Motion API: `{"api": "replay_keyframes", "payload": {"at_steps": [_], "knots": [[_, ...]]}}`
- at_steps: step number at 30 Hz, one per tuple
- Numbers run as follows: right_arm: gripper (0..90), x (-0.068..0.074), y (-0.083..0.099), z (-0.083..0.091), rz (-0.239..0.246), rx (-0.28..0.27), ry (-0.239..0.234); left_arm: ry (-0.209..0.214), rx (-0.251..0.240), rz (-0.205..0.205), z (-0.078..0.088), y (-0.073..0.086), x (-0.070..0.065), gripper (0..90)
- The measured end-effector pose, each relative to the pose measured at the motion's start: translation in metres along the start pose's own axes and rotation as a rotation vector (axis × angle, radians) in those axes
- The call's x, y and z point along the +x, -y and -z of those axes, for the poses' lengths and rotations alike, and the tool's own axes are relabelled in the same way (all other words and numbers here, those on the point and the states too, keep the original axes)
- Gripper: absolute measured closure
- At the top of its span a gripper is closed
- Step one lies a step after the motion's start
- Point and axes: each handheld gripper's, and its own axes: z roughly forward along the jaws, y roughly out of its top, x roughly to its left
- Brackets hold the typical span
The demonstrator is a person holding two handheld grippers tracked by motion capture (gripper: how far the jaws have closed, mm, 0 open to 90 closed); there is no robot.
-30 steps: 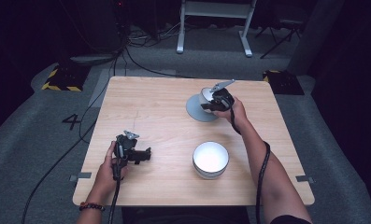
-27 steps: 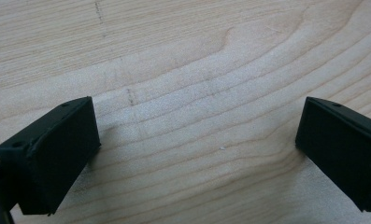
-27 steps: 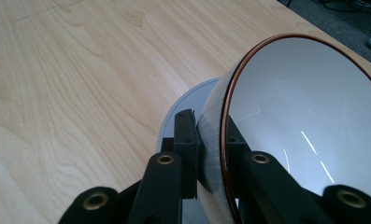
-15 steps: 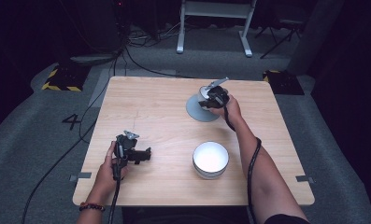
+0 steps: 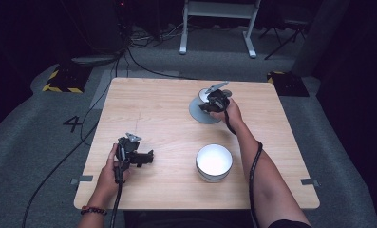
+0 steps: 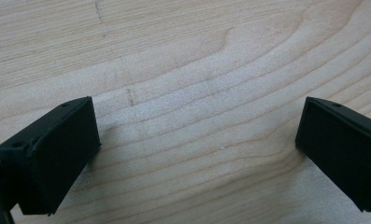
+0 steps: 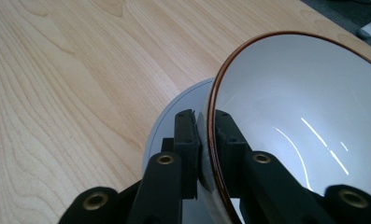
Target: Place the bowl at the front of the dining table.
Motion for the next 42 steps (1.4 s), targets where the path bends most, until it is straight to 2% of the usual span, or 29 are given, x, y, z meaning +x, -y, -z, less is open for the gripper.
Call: {"api": "replay_keyframes", "payload": {"at_steps": [6,11,15,23,42], "knots": [[77.6,0.003,0.003,-0.002,-0.009,-0.004,-0.025,-0.001,0.000,-0.002,0.000,0.000,0.000,0.0],[75.8,0.006,0.002,-0.002,-0.006,-0.001,-0.021,-0.001,0.000,-0.002,0.000,0.000,0.000,0.0],[73.3,0.005,0.002,0.001,-0.020,-0.017,-0.027,-0.001,0.000,-0.001,0.000,0.000,0.000,0.0],[70.4,0.004,0.004,0.004,-0.022,-0.009,-0.014,-0.001,0.000,-0.002,0.000,0.000,0.000,0.0],[65.6,0.000,0.012,0.009,0.006,0.021,-0.022,-0.001,0.000,-0.002,0.000,0.000,0.000,0.0]]}}
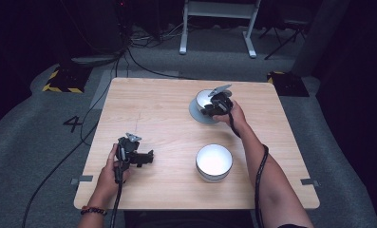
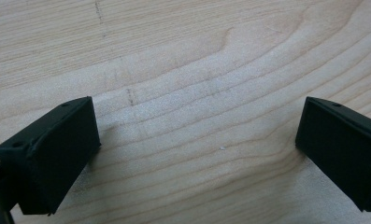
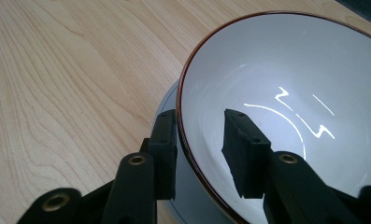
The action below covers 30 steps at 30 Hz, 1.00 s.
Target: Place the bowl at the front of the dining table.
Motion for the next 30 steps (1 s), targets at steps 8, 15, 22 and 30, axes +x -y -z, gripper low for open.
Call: {"api": "replay_keyframes", "payload": {"at_steps": [8,15,22,30], "knots": [[62.9,0.0001,0.0017,0.0025,0.015,0.013,-0.003,0.000,0.000,0.000,0.0000,0.0000,0.0000,0.0],[58.7,0.0018,0.0020,0.0049,0.028,0.031,0.006,0.000,0.000,0.000,0.0000,0.0000,0.0000,0.0],[50.3,0.0012,0.0042,0.0067,0.031,0.043,0.023,0.000,0.000,0.000,0.0000,0.0000,0.0000,0.0],[34.2,0.0000,0.0049,0.0098,0.032,0.049,0.072,0.000,0.000,0.000,0.0000,0.0000,0.0000,0.0]]}}
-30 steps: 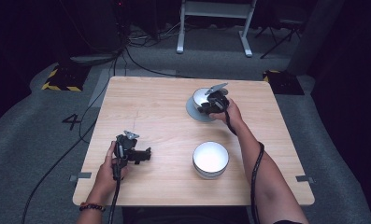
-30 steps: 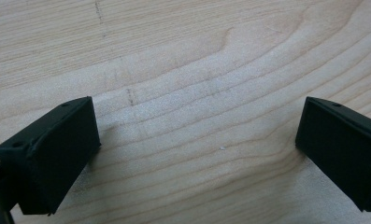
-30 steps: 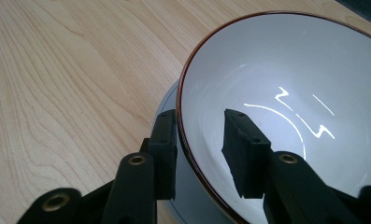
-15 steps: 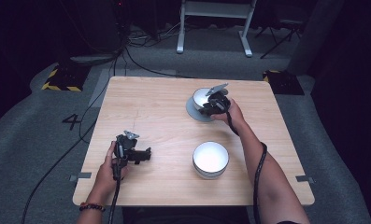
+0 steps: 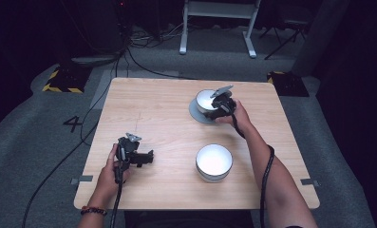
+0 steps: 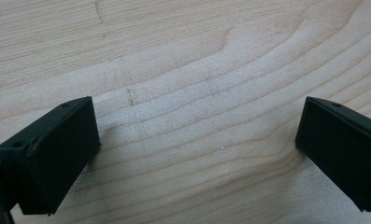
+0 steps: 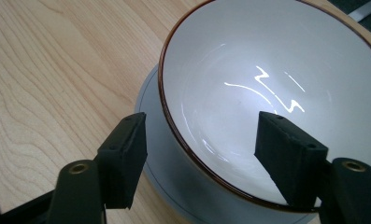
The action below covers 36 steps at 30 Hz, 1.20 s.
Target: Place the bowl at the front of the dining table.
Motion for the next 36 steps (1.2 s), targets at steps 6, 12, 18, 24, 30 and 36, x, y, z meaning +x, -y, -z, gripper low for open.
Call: {"api": "replay_keyframes", "payload": {"at_steps": [6,12,18,24,30,36], "knots": [[28.9,0.001,-0.001,0.004,0.002,-0.004,0.028,0.000,0.000,0.001,0.000,0.000,0.000,0.0],[22.7,0.002,0.001,0.009,0.027,-0.005,0.031,0.000,0.000,0.003,0.000,0.000,0.000,0.0],[21.8,0.002,0.001,0.014,0.041,-0.001,0.014,0.000,0.000,0.002,0.000,0.000,0.000,0.0],[21.8,0.005,0.001,0.022,0.045,-0.022,0.008,0.000,0.000,0.000,0.000,0.000,0.000,0.0],[21.6,0.008,0.002,0.030,0.066,-0.008,0.024,0.000,0.000,0.002,0.000,0.000,0.000,0.0],[21.6,0.008,0.005,0.037,0.073,-0.014,0.032,0.000,0.000,0.002,0.000,0.000,0.000,0.0]]}}
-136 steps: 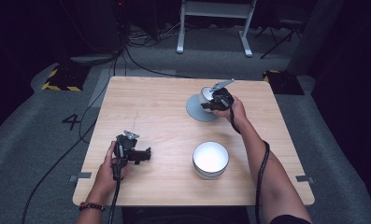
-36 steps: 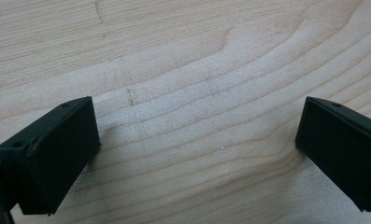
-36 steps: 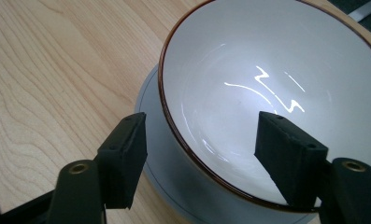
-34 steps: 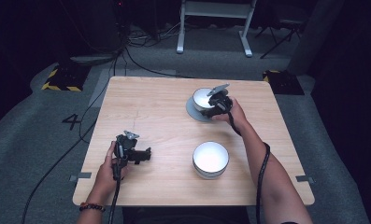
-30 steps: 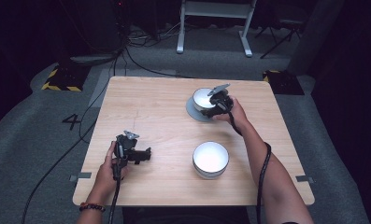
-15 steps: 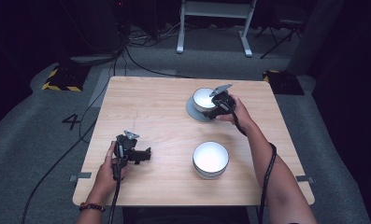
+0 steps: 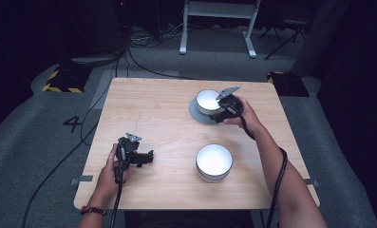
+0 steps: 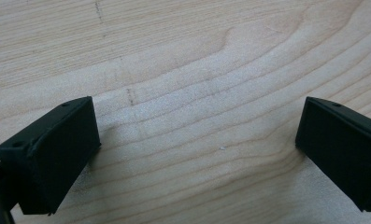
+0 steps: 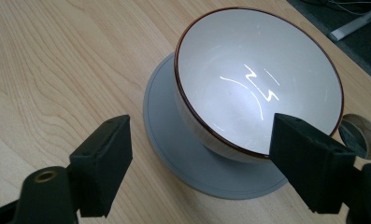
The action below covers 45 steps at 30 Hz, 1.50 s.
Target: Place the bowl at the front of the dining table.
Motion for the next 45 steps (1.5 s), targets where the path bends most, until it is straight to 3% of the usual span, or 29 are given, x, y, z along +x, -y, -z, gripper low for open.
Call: {"api": "replay_keyframes", "payload": {"at_steps": [5,15,27,31,32,40,45], "knots": [[21.6,0.000,0.002,0.003,0.005,-0.017,0.004,-0.001,0.000,-0.001,0.000,0.000,0.000,0.0],[23.2,0.002,0.003,0.014,-0.029,-0.043,0.036,-0.001,0.000,-0.001,0.000,0.000,0.000,0.0],[22.4,0.004,0.010,0.027,-0.010,-0.035,0.031,0.000,0.000,0.000,0.000,0.000,0.000,0.0],[22.3,0.004,0.014,0.032,0.018,-0.036,0.026,0.000,0.000,-0.002,0.000,0.000,0.000,0.0],[22.2,0.005,0.014,0.034,0.002,-0.029,0.024,0.000,0.000,-0.001,0.000,0.000,0.000,0.0],[22.2,0.008,0.019,0.042,0.015,-0.038,0.019,0.000,0.000,-0.001,0.000,0.000,0.000,0.0],[22.2,0.011,0.023,0.047,0.043,-0.028,0.021,0.000,0.000,-0.001,0.000,0.000,0.000,0.0]]}}
